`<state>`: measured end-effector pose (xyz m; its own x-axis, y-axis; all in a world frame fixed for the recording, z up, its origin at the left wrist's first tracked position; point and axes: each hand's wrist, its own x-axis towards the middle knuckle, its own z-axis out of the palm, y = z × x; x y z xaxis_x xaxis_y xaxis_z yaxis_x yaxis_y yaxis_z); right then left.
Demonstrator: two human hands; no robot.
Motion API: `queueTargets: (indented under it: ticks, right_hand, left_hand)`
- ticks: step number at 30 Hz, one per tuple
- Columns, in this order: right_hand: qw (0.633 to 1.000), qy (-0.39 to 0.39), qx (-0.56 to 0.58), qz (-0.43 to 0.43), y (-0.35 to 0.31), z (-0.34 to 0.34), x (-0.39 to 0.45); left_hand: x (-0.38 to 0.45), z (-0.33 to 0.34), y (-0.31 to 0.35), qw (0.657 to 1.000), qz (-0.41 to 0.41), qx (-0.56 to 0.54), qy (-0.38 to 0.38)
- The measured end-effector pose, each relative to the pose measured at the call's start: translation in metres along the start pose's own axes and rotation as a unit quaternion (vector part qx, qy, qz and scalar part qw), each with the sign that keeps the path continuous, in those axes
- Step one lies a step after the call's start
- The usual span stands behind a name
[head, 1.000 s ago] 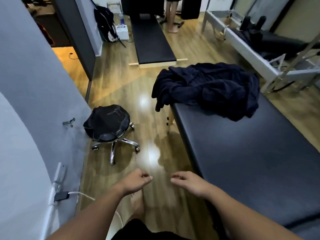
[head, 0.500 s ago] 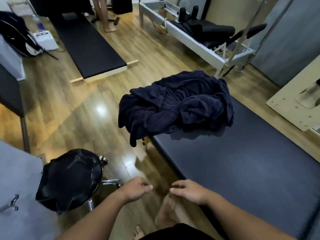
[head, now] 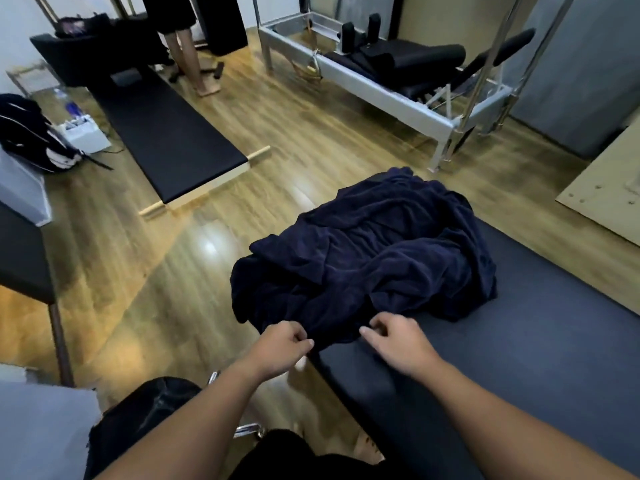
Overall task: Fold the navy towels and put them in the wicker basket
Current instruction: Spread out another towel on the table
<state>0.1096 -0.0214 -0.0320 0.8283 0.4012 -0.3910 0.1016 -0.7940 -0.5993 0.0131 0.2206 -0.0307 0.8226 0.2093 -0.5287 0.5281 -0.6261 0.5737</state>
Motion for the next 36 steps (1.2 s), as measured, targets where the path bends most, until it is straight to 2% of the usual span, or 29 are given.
queueTargets:
  ticks: [2, 4, 7, 8, 10, 13, 17, 21, 29, 32, 36]
  right_hand:
    - [0.997, 0.08, -0.015, -0.011, -0.005, -0.012, 0.017]
    - [0.986, 0.151, -0.061, -0.029, -0.01, -0.021, 0.032]
    - [0.957, 0.236, -0.169, -0.012, -0.02, -0.038, 0.048]
    - [0.951, 0.231, -0.203, 0.03, -0.025, -0.044, 0.054]
    - [0.948, 0.168, -0.229, 0.143, -0.031, -0.055, 0.069]
    - [0.948, 0.071, -0.175, 0.257, -0.027, -0.058, 0.08]
    - [0.948, 0.09, -0.192, 0.239, -0.02, -0.044, 0.067]
    - [0.957, 0.102, -0.137, 0.236, -0.008, -0.036, 0.05]
    - [0.932, 0.069, -0.139, 0.328, 0.029, -0.044, -0.004]
    - [0.922, 0.073, -0.144, 0.351, 0.05, -0.051, -0.028]
    - [0.908, 0.077, -0.172, 0.374, 0.091, -0.064, -0.071]
  left_hand:
    - [0.022, -0.012, 0.018, 0.998, 0.017, 0.045, 0.038]
    - [0.049, -0.021, 0.033, 0.993, 0.068, 0.082, 0.059]
    - [0.084, -0.027, 0.054, 0.978, 0.159, 0.129, 0.03]
    - [0.095, -0.028, 0.061, 0.974, 0.177, 0.141, 0.016]
    - [0.117, -0.028, 0.071, 0.964, 0.196, 0.177, -0.024]
    - [0.14, -0.023, 0.082, 0.936, 0.205, 0.268, -0.1]
    - [0.158, -0.012, 0.095, 0.891, 0.258, 0.359, -0.107]
    - [0.173, -0.01, 0.114, 0.872, 0.324, 0.34, -0.138]
    - [0.151, 0.021, 0.151, 0.795, 0.43, 0.355, -0.239]
    - [0.13, 0.049, 0.165, 0.79, 0.427, 0.363, -0.247]
    - [0.095, 0.1, 0.188, 0.782, 0.417, 0.357, -0.294]
